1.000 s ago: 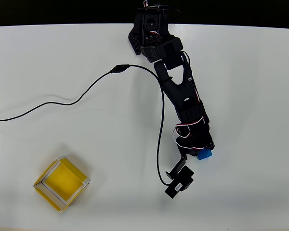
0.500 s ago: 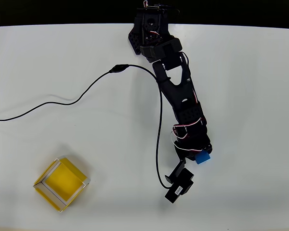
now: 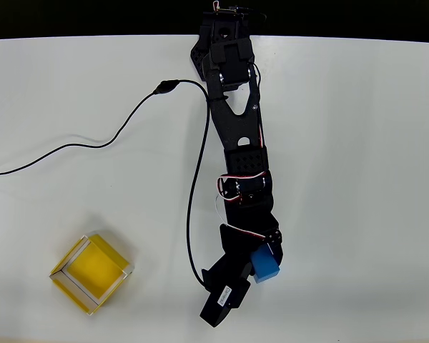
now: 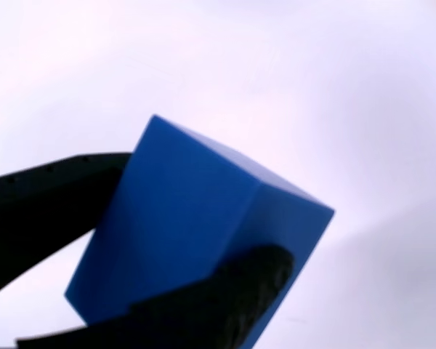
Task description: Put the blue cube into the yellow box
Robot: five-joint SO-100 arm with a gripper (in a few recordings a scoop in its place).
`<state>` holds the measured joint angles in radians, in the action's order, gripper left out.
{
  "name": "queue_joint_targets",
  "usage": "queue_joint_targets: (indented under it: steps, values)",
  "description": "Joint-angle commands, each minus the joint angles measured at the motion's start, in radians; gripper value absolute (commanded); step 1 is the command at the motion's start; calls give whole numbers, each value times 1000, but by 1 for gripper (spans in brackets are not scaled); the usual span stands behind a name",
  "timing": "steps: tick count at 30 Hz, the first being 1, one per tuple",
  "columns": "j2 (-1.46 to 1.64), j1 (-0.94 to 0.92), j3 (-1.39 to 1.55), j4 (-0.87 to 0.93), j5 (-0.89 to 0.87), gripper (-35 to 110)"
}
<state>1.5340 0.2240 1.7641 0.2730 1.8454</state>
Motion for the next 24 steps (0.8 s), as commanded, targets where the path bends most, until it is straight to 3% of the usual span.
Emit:
queue_joint_targets:
  steps: [1,9,24]
  values:
    - [215,-98,-25,-67,44,19]
    - [169,-330,-153,-132,49,19]
    - [-98,-646,-426,-110,-163,19]
